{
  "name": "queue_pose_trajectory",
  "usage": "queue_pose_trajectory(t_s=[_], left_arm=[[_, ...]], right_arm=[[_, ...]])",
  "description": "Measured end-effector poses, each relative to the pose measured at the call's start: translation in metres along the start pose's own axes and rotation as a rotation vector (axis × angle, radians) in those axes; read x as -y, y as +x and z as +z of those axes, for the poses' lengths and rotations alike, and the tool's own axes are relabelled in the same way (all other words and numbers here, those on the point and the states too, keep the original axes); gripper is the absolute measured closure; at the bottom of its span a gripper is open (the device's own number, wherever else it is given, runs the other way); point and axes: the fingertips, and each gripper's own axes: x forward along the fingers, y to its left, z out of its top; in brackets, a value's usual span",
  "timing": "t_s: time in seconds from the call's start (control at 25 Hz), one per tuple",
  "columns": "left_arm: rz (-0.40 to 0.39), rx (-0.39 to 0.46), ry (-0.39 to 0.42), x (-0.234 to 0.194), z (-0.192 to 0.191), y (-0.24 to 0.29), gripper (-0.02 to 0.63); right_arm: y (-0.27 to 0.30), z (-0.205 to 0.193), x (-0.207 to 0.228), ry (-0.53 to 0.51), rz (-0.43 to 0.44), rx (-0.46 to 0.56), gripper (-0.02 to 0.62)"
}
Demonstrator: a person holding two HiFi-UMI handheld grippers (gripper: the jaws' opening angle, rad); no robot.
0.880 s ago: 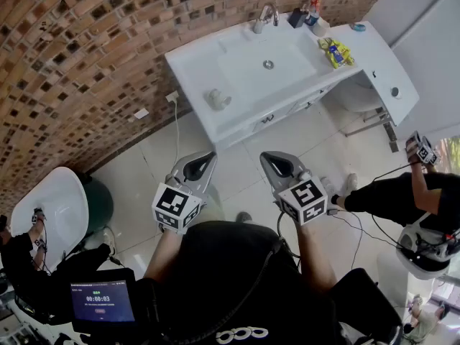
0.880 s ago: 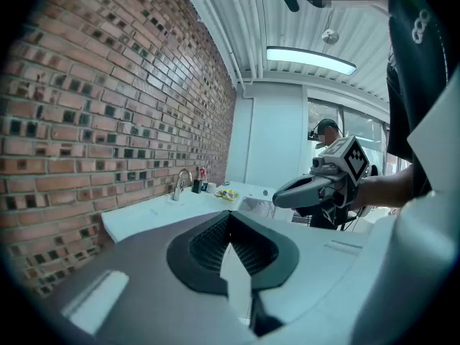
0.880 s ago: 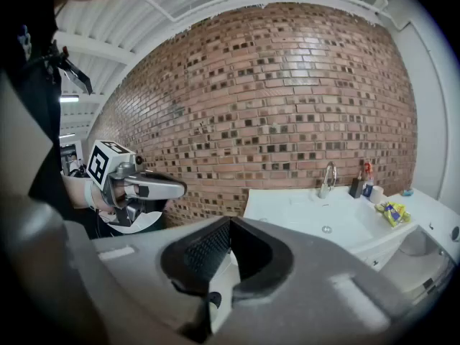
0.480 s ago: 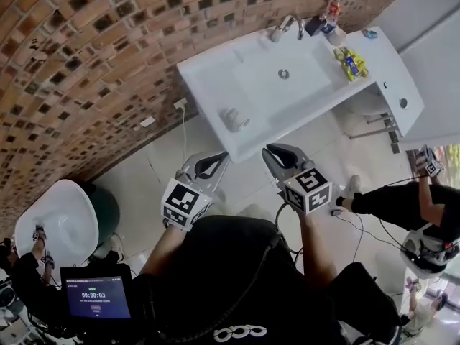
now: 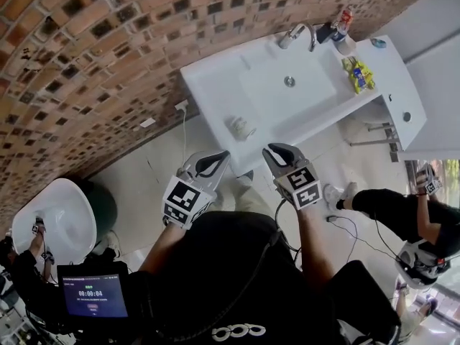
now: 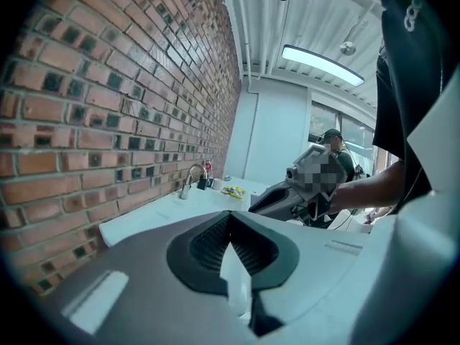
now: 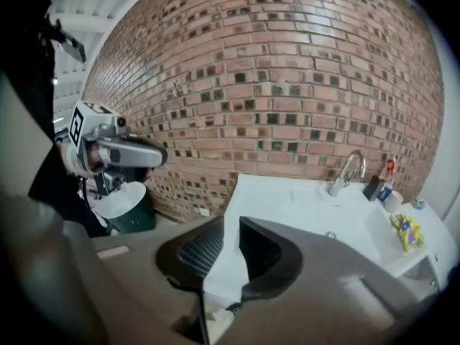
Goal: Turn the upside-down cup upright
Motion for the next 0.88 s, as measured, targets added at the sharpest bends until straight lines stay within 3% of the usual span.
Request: queue_pose_trajectory(t_s=[0.16,0.28,0.56,0.88], left_arm=[[0.048,-0.018,-0.011,-0.010,0.004,0.016,0.591],[0.078,-0.037,0.000,-0.012,0.008,0.031,0.591],[0.147,-0.068,0.003,-0.008,0.009,0.068,0.591],[0.239,-0.104,-0.033,-0.011,0.004,0.084,0.591]], right_arm=[[0.031,-0.019,0.021,-0.218,0.049,0.013,0.531],[0.057,-0.045,0.040,-0.377,0.087,-0.043,0.517],[0.115,-0.091,0.070,-0.507,0.202,-0.130,0.512],[0.158,-0.132,0.091,-0.618,0.275,-0.203,0.511]])
